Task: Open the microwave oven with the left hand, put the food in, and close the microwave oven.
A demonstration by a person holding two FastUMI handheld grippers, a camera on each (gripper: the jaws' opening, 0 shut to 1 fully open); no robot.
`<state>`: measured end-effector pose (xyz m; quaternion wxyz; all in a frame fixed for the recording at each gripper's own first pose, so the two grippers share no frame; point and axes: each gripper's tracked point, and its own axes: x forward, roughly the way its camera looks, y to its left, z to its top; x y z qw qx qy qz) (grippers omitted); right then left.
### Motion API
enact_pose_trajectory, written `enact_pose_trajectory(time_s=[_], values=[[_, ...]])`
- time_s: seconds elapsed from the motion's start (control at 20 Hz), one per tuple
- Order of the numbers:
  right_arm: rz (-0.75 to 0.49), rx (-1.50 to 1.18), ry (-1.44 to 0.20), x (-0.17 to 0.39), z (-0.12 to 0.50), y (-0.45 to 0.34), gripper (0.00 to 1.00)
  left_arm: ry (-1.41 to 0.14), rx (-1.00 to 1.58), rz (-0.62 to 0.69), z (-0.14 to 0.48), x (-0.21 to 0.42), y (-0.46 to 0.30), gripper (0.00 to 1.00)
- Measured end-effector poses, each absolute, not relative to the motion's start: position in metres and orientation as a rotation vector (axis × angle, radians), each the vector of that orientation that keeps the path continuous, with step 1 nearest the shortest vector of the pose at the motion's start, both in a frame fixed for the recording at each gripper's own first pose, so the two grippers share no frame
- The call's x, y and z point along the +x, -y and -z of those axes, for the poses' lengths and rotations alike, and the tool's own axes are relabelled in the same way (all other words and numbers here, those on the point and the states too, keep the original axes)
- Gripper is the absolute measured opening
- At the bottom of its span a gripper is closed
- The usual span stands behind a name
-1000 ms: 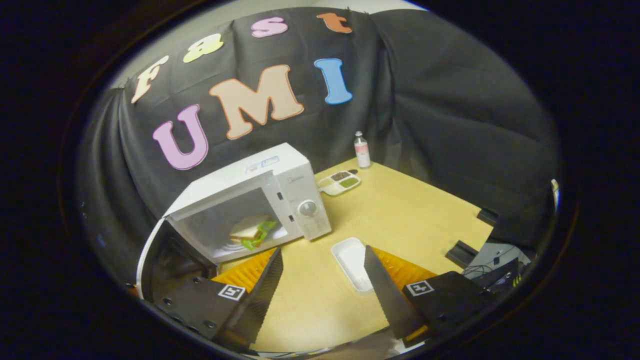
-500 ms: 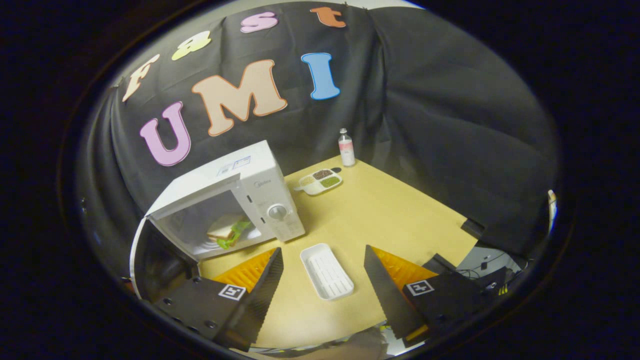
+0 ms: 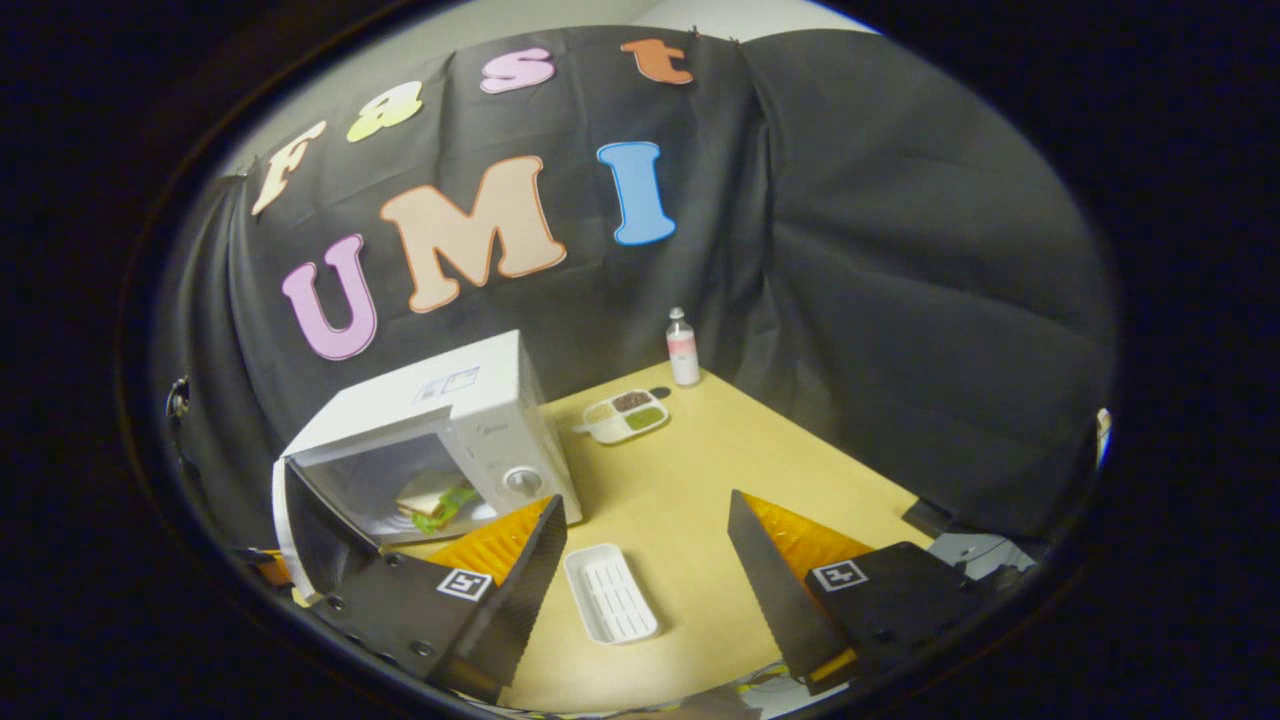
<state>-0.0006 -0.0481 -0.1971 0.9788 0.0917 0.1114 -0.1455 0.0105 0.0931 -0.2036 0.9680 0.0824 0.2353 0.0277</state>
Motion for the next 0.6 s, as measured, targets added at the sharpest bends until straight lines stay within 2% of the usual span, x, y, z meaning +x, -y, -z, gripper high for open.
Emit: enact_pose_trajectory(time_s=[0.25, 0.3, 0.6], values=[[0.268, 0.16, -0.16, 0.005, 0.18, 0.059, 0.99, -0.46, 0.167, 0.022, 0.205, 0.033, -0.041, 0.01], [0.262, 0.156, -0.158, 0.008, 0.179, 0.059, 0.91, -0.452, 0.166, 0.035, 0.205, 0.04, -0.032, 0.0], [0.241, 0.123, -0.162, 0.014, 0.177, 0.062, 0.9, -0.44, 0.113, 0.086, 0.204, 0.087, 0.004, 0.0]])
